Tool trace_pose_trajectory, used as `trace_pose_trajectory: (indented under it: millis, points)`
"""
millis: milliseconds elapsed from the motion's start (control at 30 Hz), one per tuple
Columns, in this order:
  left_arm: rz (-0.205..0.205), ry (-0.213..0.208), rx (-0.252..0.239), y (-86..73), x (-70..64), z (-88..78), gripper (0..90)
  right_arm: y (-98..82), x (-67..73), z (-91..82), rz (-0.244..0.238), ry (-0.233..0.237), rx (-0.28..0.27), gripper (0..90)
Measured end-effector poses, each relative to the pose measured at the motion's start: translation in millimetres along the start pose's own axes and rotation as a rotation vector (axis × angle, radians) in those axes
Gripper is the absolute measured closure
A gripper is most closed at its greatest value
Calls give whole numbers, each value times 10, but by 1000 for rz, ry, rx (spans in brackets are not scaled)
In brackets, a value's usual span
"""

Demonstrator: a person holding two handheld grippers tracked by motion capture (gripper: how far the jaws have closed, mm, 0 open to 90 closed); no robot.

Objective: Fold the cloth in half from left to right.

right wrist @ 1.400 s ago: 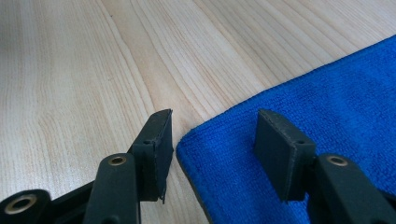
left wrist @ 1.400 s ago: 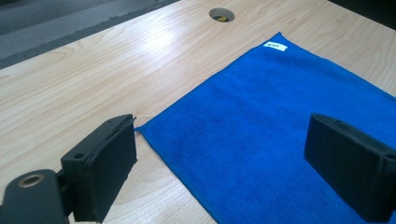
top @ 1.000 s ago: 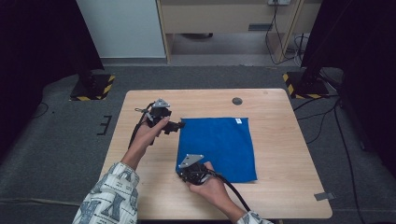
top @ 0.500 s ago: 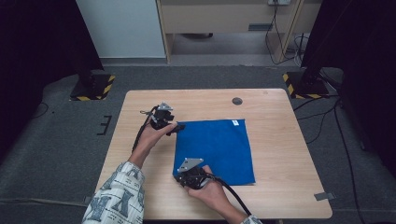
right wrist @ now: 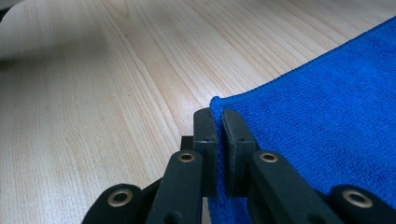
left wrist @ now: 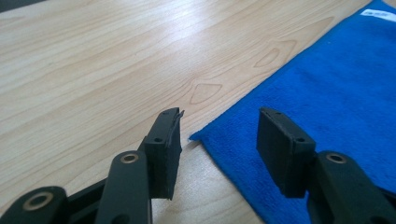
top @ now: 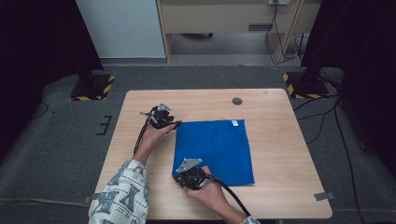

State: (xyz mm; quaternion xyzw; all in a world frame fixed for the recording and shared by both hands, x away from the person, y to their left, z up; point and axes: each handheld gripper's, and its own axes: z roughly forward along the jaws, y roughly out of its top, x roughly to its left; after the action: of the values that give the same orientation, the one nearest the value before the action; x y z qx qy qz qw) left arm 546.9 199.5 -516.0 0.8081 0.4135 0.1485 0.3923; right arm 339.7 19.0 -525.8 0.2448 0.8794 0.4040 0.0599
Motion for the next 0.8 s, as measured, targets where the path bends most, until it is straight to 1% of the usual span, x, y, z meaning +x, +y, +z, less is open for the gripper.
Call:
trace_pose_trajectory:
  millis: [33, 67, 100, 167, 233, 300, 467, 567, 633, 700, 733, 800]
  points:
    - [2, 0, 5, -5, 0, 13, 496, 1, 5, 0, 0, -1, -1, 859]
    - [12, 12, 13, -15, 2, 33, 496, 2, 7, 0, 0, -1, -2, 860]
    - [11, 15, 14, -20, 4, 42, 494, 4, 8, -1, 0, -1, -2, 860]
    - [-4, 5, 9, -31, 8, 67, 491, 4, 9, 3, -1, 2, -4, 860]
    - [12, 24, 18, -37, 10, 84, 493, 4, 10, 8, 1, 3, -1, 859]
    - [0, 22, 14, -49, 29, 95, 494, 3, 11, 11, -2, 4, 3, 859]
    - [-9, 20, 29, -84, 55, 133, 486, 6, 12, 6, -3, 8, -2, 859]
    - [-31, 13, 23, -90, 58, 149, 464, 5, 13, 6, -5, 9, -1, 858]
    - [-27, 13, 22, -89, 48, 155, 461, 5, 17, 7, -8, 11, 5, 858]
    - [-6, 20, 29, -84, 21, 158, 484, 5, 17, 7, -8, 12, 5, 857]
    - [5, 15, 36, -80, 4, 157, 510, 5, 18, 8, -8, 12, 6, 857]
    - [29, 15, 49, -68, -38, 156, 602, 8, 22, 6, -9, 13, 7, 856]
